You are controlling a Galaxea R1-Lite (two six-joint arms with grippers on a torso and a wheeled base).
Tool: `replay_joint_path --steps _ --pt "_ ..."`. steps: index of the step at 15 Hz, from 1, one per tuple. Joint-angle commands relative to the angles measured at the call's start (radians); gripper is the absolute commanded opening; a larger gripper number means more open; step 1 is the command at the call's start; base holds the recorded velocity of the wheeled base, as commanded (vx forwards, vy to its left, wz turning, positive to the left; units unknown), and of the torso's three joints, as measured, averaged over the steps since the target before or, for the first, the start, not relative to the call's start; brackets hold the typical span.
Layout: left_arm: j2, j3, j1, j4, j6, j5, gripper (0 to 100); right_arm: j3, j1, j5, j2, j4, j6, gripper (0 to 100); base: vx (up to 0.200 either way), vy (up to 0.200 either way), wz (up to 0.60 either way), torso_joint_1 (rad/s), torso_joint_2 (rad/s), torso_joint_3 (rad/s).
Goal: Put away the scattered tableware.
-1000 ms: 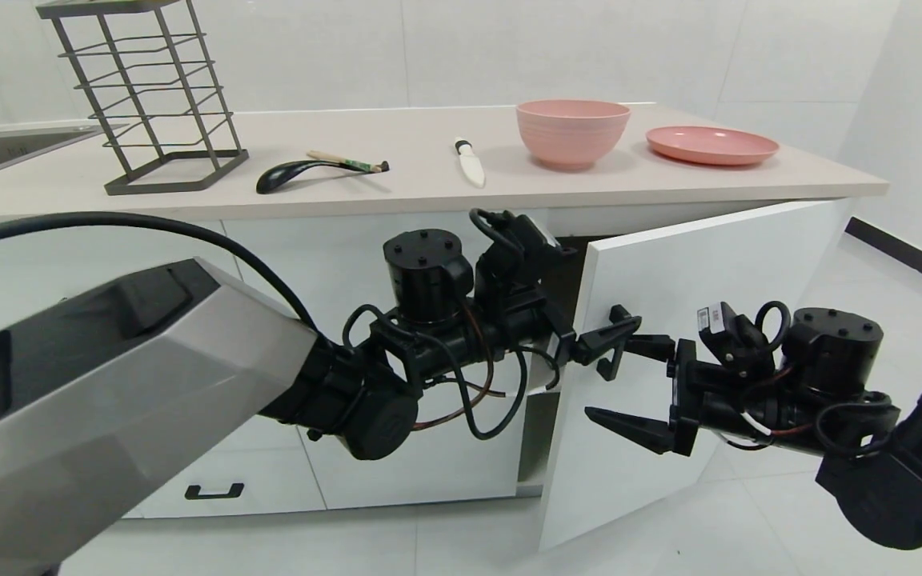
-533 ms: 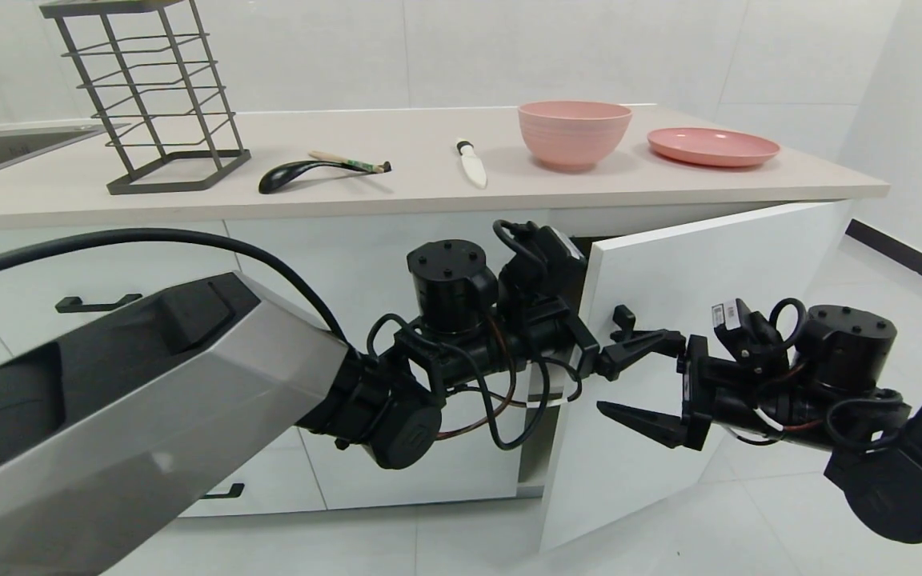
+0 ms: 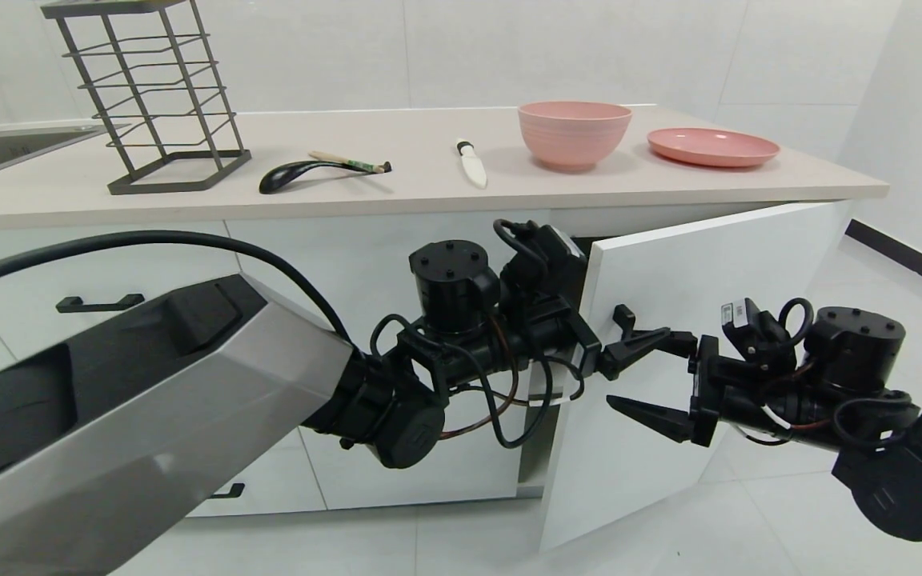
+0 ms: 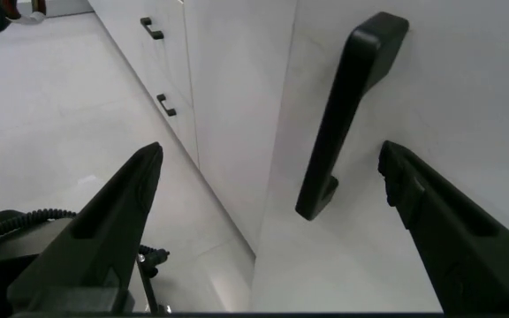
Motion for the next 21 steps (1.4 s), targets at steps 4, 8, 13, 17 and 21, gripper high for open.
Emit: replay_joint_path --steps 4,8,13,17,21 --pt "0.029 0.013 -0.022 -0.025 -0.001 -0.004 100 0.068 -0.054 -0.005 -0.054 0.0 -0.005 100 0.0 0.0 0.0 0.0 0.0 0.0" --pt "0.023 0.015 -0.021 -0.032 -0.012 -0.003 100 0.193 -0.071 -0.004 -0.201 0.001 -0.018 100 0.0 0.0 0.0 0.0 0.0 0.0" --pt "0.023 0.016 -0.022 -0.043 -0.013 -0.003 100 0.4 -0.074 -0.005 -0.425 0.003 -0.024 100 0.0 0.0 0.0 0.0 0.0 0.0" --pt "0.024 0.031 -0.024 -0.046 -0.012 -0.001 100 0.424 -0.106 -0.01 -0.553 0.02 -0.036 100 0.0 0.0 0.0 0.0 0.0 0.0" --pt "0.027 0.056 -0.065 -0.06 -0.012 -0.001 100 0.424 -0.129 -0.056 -0.698 0.059 -0.034 100 0.0 0.0 0.0 0.0 0.0 0.0"
